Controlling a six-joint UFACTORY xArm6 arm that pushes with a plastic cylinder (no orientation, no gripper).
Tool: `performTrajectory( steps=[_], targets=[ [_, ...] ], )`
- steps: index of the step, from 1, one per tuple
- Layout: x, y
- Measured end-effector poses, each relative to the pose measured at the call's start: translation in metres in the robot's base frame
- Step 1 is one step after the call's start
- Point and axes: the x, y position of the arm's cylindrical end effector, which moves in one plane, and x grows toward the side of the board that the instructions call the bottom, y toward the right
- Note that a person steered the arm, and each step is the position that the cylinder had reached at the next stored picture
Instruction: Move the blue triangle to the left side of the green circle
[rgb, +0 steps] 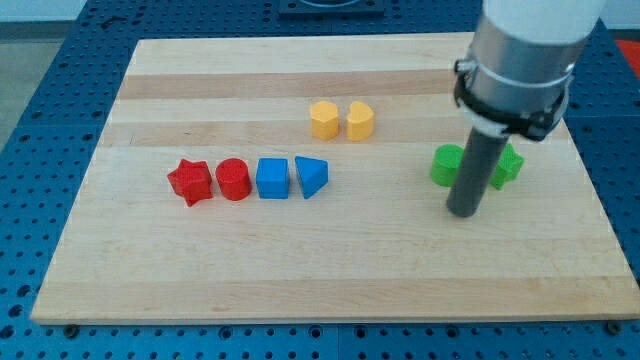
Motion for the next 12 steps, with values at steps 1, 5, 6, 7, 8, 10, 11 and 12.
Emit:
performTrajectory(
  steps=[1, 5, 6, 7, 8, 10, 11, 12],
  targets=[
    [0.011, -0.061],
    [-0.020, -0.213],
    [-0.032, -0.213],
    [-0.040, -0.209],
    [-0.042, -0.178],
    [-0.065, -0.131],
    [-0.081, -0.131],
    [-0.097, -0.131]
  ],
)
